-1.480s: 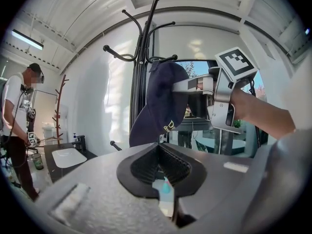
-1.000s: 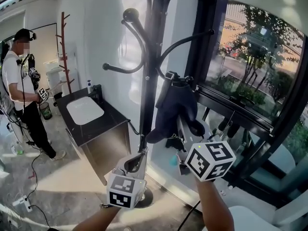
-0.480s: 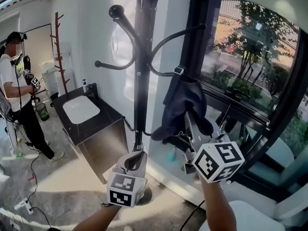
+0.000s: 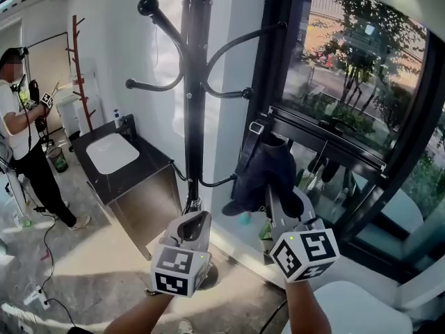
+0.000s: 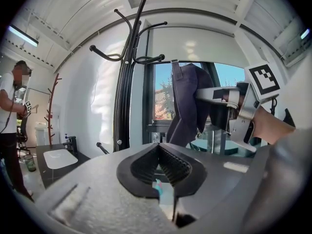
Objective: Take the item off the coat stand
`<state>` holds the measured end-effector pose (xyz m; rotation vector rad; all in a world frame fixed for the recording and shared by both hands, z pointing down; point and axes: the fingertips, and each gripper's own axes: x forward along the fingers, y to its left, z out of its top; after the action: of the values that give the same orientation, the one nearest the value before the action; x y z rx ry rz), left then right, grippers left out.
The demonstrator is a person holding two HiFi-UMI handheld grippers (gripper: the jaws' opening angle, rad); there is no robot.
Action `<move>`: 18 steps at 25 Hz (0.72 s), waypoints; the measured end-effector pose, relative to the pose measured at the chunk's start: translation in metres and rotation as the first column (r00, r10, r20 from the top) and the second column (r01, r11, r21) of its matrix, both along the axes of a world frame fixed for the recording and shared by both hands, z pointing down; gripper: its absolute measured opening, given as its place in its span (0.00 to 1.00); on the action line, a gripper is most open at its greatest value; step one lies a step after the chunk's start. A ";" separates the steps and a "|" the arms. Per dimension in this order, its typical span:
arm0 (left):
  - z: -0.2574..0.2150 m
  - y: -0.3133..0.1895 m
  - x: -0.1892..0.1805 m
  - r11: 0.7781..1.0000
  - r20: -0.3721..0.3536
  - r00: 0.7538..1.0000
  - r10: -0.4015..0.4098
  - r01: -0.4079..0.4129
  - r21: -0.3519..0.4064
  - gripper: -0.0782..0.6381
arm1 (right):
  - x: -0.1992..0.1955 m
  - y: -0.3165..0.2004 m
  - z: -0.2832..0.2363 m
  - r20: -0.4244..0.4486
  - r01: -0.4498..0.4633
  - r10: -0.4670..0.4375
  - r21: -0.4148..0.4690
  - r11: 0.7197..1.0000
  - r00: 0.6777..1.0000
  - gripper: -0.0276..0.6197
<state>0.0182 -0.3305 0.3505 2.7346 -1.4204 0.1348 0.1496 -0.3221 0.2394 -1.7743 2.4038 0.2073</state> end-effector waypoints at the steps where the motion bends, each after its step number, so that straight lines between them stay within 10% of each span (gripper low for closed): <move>1: -0.002 0.001 0.001 1.000 -0.001 1.000 -0.002 0.002 0.005 0.11 | 0.001 0.003 0.004 -0.002 -0.008 0.008 0.000 1.000 1.000 0.07; 18: -0.006 0.019 0.013 0.999 0.001 1.000 -0.022 0.022 0.038 0.11 | -0.004 0.026 0.088 0.011 -0.059 0.061 -0.118 0.991 0.998 0.07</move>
<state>0.0308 -0.3120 0.3443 2.7487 -1.4677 0.1107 0.1461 -0.2957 0.3271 -1.8921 2.4010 0.0604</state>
